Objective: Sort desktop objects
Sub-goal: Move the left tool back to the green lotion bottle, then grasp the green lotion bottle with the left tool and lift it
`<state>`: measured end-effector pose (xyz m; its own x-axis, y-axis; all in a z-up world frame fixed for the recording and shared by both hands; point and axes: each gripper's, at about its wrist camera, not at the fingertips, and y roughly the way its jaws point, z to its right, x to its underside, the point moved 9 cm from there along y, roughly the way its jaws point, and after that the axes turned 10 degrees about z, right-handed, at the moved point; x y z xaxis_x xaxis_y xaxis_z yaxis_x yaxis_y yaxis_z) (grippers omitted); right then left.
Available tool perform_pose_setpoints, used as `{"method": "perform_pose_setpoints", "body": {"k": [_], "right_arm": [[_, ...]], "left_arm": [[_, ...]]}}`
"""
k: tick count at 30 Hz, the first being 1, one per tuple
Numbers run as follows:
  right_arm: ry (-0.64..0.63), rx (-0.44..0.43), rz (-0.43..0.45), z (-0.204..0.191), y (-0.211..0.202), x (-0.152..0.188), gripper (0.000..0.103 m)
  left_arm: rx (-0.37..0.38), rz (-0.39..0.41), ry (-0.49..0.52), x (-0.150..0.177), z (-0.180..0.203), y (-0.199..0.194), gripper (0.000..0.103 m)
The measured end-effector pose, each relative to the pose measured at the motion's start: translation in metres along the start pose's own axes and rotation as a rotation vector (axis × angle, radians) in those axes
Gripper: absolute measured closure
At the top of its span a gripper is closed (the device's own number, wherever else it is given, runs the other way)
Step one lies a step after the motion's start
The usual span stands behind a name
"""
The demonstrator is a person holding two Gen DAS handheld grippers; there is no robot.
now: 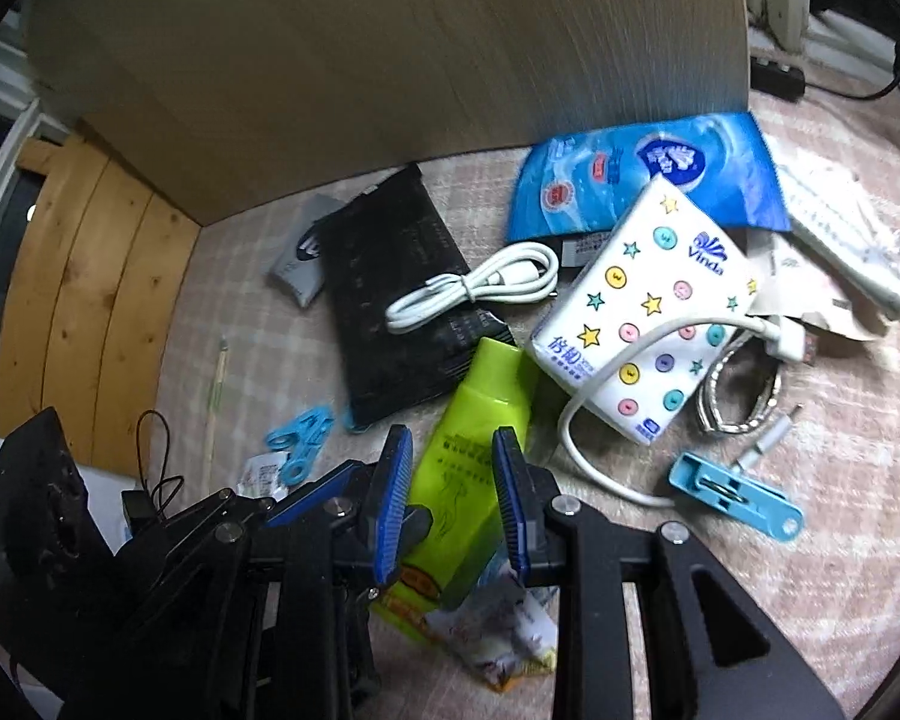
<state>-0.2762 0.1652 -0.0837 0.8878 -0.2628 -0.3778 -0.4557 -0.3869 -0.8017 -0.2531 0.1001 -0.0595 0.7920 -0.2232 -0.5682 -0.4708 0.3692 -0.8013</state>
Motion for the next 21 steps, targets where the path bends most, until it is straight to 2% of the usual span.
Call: {"method": "perform_pose_setpoints", "body": {"k": [4, 7, 12, 16, 21], "right_arm": [[0.014, 0.015, -0.021, 0.009, 0.008, 0.003, 0.075], [0.036, -0.009, -0.022, 0.011, 0.009, 0.003, 0.075], [0.032, -0.042, -0.050, 0.005, 0.011, 0.012, 0.068], [0.024, -0.050, -0.035, 0.000, 0.011, 0.018, 0.064], [0.041, -0.074, -0.045, -0.002, 0.008, 0.024, 0.064]], "left_arm": [[0.026, -0.007, 0.000, 0.001, 0.002, 0.006, 0.071], [0.045, -0.007, 0.007, 0.001, 0.004, 0.006, 0.071], [0.086, -0.019, 0.008, 0.009, 0.007, 0.005, 0.070], [0.101, -0.014, 0.002, 0.013, 0.009, 0.002, 0.072], [0.119, -0.014, -0.035, 0.019, 0.008, -0.004, 0.077]]}}
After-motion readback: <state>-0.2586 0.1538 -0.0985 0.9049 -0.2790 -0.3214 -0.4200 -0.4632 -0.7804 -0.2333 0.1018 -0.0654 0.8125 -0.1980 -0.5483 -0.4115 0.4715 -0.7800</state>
